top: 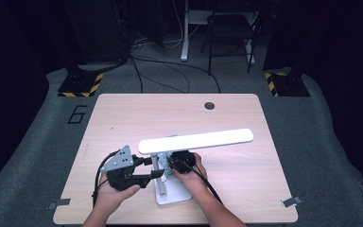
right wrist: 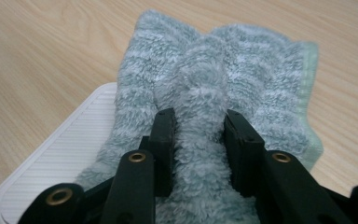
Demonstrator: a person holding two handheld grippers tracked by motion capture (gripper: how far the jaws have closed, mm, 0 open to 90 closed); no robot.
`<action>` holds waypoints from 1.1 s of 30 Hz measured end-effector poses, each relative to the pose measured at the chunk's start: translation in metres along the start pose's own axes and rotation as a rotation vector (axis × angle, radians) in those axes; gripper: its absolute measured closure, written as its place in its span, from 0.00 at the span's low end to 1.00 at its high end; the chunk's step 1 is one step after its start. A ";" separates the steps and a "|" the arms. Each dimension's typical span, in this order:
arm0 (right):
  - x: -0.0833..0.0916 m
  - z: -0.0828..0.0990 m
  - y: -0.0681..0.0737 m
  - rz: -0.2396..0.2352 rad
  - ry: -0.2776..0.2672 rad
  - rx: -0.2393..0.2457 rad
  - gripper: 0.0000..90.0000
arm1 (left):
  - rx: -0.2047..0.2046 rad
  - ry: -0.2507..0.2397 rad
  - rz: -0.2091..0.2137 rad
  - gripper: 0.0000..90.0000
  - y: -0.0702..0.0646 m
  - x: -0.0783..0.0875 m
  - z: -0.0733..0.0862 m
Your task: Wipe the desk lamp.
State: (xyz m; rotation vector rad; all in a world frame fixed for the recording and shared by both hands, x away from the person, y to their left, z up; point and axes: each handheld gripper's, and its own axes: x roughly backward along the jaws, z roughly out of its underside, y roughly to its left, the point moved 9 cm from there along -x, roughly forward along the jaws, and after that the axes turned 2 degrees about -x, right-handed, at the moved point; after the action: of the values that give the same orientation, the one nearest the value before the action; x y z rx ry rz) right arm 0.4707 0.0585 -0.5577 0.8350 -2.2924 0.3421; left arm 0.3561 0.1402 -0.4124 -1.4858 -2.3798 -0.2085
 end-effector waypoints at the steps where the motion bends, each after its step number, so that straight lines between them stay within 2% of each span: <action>1: -0.001 0.001 0.001 -0.001 -0.003 -0.002 0.74 | -0.001 0.003 0.002 0.57 0.000 0.000 0.000; 2: -0.001 0.002 0.002 0.001 0.001 -0.008 0.74 | -0.001 0.003 0.002 0.57 0.000 0.000 0.000; 3: 0.000 0.004 0.003 0.006 -0.002 0.018 0.74 | 0.000 0.002 0.002 0.57 0.000 0.000 0.000; 9: 0.007 0.011 0.008 0.008 -0.011 0.056 0.75 | 0.001 0.002 0.001 0.57 0.000 0.000 0.000; 19: 0.037 0.039 0.028 -0.055 -0.021 0.088 0.75 | 0.003 0.004 0.002 0.57 0.000 0.000 0.000; 21: 0.040 0.042 0.031 -0.059 -0.024 0.074 0.75 | 0.009 0.003 0.001 0.57 0.000 0.000 0.000; 27: 0.060 0.061 0.042 -0.102 -0.034 0.087 0.75 | 0.004 -0.001 -0.004 0.57 0.000 0.000 0.000; 33: 0.071 0.070 0.048 -0.120 -0.013 0.107 0.75 | 0.006 -0.001 -0.003 0.57 0.001 0.000 0.000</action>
State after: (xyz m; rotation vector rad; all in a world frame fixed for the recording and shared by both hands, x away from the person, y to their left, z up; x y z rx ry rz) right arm 0.3636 0.0305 -0.5633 1.0254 -2.2396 0.4091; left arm 0.3566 0.1402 -0.4128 -1.4805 -2.3811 -0.2010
